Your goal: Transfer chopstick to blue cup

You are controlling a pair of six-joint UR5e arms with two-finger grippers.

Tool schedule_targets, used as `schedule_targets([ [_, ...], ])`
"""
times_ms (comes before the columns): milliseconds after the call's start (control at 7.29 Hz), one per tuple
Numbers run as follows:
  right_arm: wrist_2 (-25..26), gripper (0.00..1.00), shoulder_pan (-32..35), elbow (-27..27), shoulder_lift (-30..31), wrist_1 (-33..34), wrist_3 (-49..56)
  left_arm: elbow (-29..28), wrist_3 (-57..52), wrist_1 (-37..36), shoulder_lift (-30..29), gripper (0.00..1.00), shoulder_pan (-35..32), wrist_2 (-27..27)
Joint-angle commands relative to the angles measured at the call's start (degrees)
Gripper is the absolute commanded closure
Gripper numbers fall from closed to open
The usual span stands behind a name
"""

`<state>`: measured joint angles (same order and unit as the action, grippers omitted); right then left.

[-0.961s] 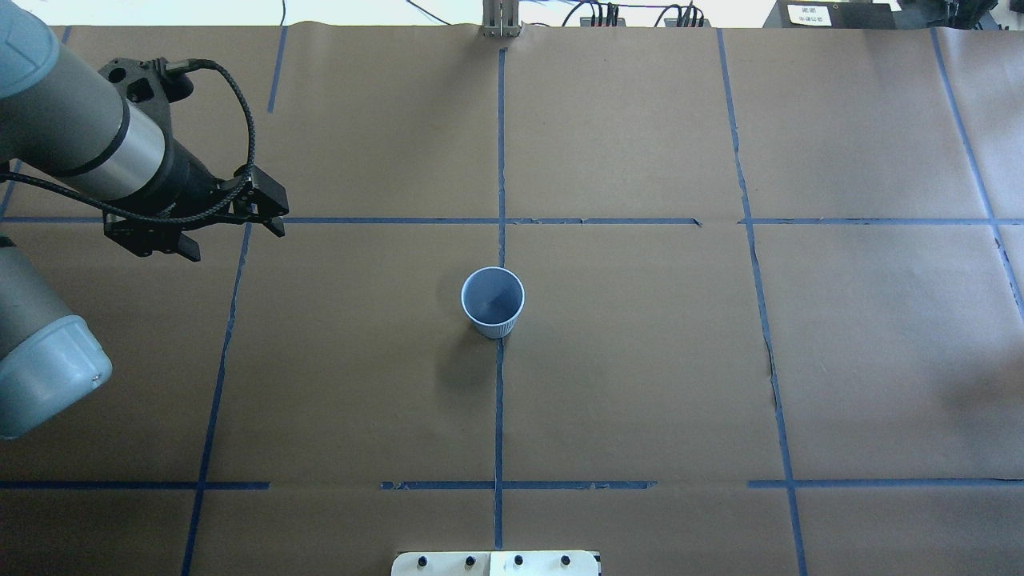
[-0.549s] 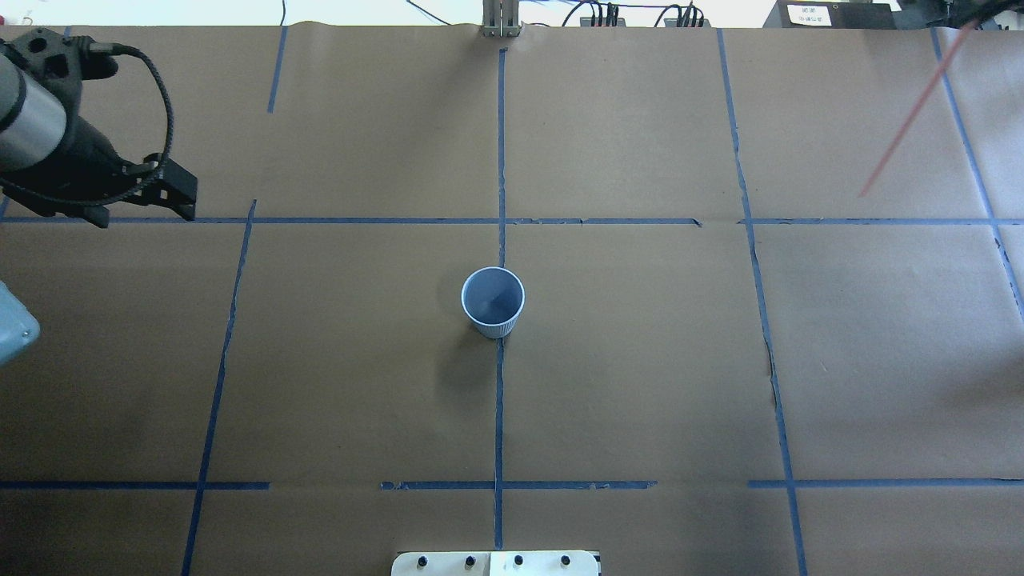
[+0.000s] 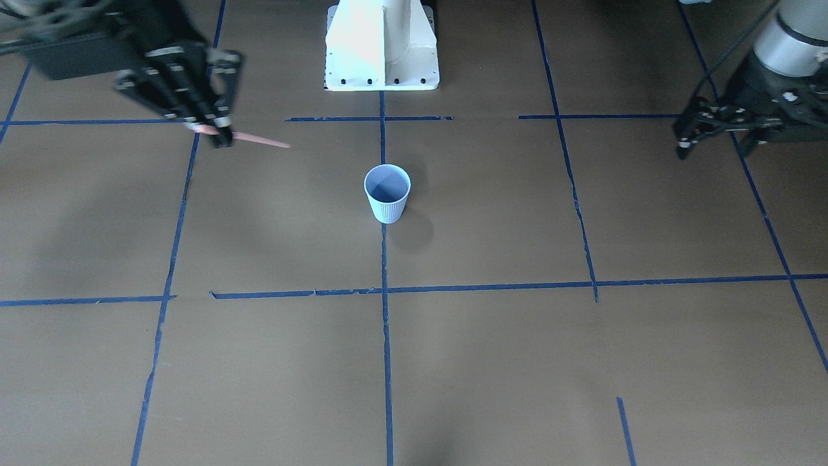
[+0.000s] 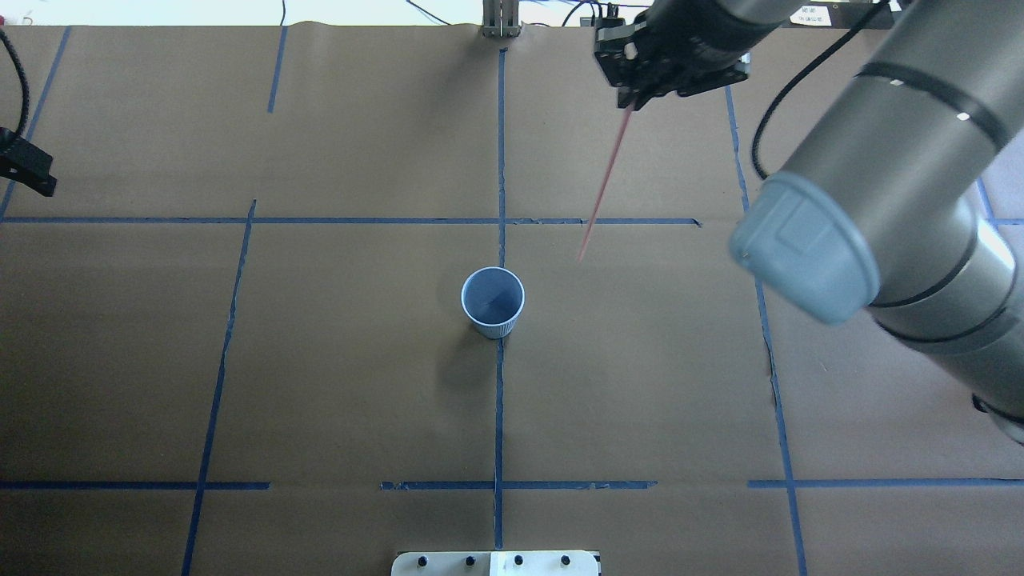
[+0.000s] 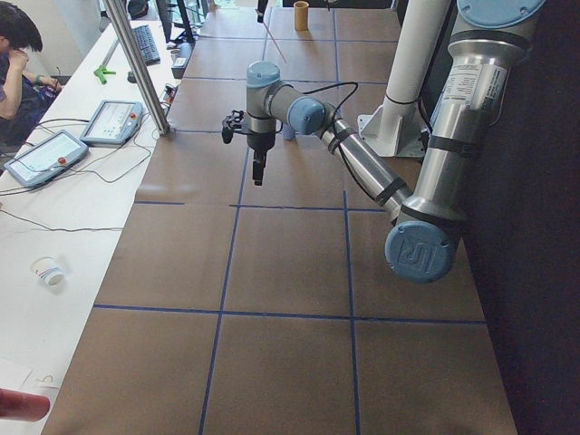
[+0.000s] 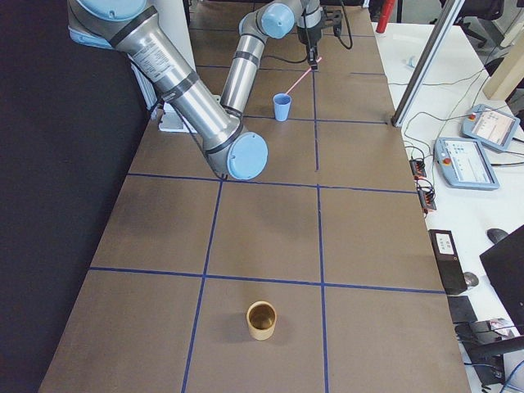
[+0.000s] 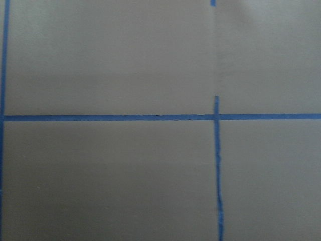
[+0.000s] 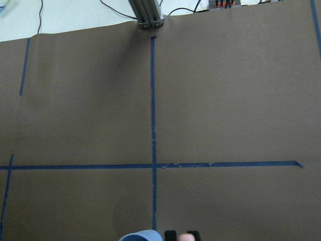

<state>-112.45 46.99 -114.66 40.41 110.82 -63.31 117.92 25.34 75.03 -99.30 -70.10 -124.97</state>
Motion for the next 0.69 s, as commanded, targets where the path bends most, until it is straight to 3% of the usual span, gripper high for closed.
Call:
schedule_targets([
  [0, 11.41, 1.0, -9.68, 4.96, -5.68, -0.34, -3.48, -5.4, -12.37, 0.2, 0.86, 0.0, -7.05, -1.59],
  [412, 16.81, 1.0, -12.88, 12.25, -6.84, -5.6, -3.4, -7.0, -14.79, 0.55, 1.47, 0.0, -8.48, -1.68],
  [549, 17.18, 1.0, -13.06, 12.36, -6.49, -5.61, -3.4, -7.01, -14.88, 0.56, 1.48, 0.0, -8.48, -1.68],
])
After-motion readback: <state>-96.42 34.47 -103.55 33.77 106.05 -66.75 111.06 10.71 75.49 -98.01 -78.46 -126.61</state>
